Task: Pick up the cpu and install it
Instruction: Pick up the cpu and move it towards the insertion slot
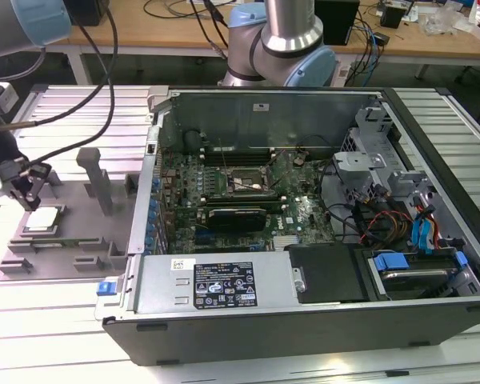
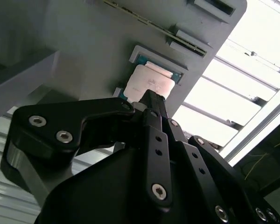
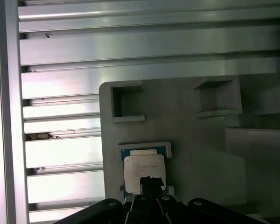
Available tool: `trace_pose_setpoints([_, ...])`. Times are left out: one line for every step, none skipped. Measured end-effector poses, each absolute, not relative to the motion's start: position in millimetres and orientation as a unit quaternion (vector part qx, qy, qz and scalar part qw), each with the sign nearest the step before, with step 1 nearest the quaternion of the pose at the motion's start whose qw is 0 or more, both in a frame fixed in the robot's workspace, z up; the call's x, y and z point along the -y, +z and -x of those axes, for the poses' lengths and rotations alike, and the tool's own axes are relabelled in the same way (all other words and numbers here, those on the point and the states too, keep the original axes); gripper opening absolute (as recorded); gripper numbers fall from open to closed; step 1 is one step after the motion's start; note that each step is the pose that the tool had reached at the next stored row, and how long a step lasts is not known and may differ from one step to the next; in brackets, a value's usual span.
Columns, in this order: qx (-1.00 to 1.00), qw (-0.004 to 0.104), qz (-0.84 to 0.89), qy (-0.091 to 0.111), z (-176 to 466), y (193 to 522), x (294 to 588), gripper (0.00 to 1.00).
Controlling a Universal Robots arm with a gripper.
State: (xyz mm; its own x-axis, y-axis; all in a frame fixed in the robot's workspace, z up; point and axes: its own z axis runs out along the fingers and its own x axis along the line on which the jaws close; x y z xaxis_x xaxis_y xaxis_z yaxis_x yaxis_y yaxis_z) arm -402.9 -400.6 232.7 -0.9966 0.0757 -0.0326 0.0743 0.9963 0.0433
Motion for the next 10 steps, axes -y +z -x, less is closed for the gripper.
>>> trace_pose_setpoints([-0.999, 0.017, -0.038, 0.021, 402.9, 232.3, 400.5, 0.11])
trace_pose_setpoints([-0.999, 0.017, -0.038, 0.021, 402.9, 232.0, 400.5, 0.17])
trace_pose_setpoints([-0.999, 0.017, -0.038, 0.021, 402.9, 231.6, 400.5, 0.24])
trace_pose_setpoints([-0.999, 0.017, -0.038, 0.020, 402.9, 231.5, 400.5, 0.36])
trace_pose_setpoints([-0.999, 0.017, -0.038, 0.020, 402.9, 231.2, 400.6, 0.48])
trace_pose_setpoints([-0.999, 0.017, -0.038, 0.020, 402.9, 231.0, 400.5, 0.48])
trace_pose_setpoints([-0.999, 0.017, -0.038, 0.020, 402.9, 230.8, 400.5, 0.48])
trace_pose_setpoints([-0.999, 0.017, -0.038, 0.020, 402.9, 230.7, 400.5, 0.55])
trace_pose_setpoints([-0.999, 0.017, -0.038, 0.020, 402.9, 229.9, 400.5, 0.55])
trace_pose_setpoints([-0.999, 0.017, -0.038, 0.020, 402.9, 228.5, 400.5, 0.55])
